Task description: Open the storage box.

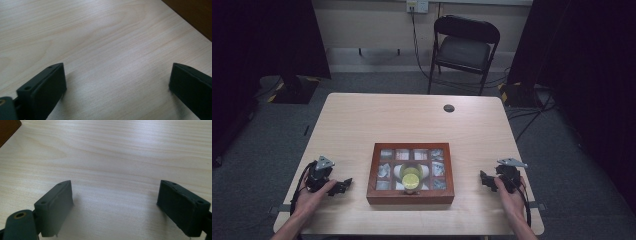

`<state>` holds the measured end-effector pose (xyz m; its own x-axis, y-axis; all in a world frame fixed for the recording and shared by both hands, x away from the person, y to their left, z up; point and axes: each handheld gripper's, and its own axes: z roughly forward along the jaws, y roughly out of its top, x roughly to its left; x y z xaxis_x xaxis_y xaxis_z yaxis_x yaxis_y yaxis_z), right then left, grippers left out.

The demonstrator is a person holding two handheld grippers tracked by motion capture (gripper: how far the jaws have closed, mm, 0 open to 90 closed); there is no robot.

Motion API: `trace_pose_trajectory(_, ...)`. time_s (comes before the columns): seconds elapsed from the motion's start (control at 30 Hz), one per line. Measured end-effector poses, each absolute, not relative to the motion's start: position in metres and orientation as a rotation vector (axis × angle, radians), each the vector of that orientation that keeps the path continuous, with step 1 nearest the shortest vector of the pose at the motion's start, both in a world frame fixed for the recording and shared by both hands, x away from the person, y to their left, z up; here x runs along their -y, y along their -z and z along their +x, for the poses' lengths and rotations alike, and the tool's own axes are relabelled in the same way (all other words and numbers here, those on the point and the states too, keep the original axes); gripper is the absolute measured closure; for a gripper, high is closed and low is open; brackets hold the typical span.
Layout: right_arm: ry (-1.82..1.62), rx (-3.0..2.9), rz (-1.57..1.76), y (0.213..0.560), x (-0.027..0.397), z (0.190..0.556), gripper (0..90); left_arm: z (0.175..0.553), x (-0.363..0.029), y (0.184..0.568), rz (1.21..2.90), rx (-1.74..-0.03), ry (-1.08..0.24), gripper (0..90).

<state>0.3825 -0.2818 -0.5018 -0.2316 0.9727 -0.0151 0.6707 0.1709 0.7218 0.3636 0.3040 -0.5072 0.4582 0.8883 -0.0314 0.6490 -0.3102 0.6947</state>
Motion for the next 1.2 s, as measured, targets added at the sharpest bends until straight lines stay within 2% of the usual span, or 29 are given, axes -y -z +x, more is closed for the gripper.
trace_pose_trajectory(0.2, -0.834, -1.988, 1.534, 0.502, 0.283, 0.382, 12.3, 0.364, -0.307, 0.503, 2.056, -1.303, -0.479, 15.3)
trace_pose_trajectory(0.37, -0.842, -2.005, 1.518, 0.502, 0.283, 0.381, 12.3, 0.363, -0.308, 0.502, 2.074, -1.288, -0.453, 16.0)
trace_pose_trajectory(0.43, -0.847, -2.025, 1.501, 0.501, 0.282, 0.38, 12.3, 0.361, -0.309, 0.498, 2.073, -1.273, -0.403, 16.6)
trace_pose_trajectory(1.2, -0.875, -2.078, 1.45, 0.502, 0.282, 0.378, 12.1, 0.344, -0.286, 0.468, 2.065, -1.054, -0.357, 27.6)
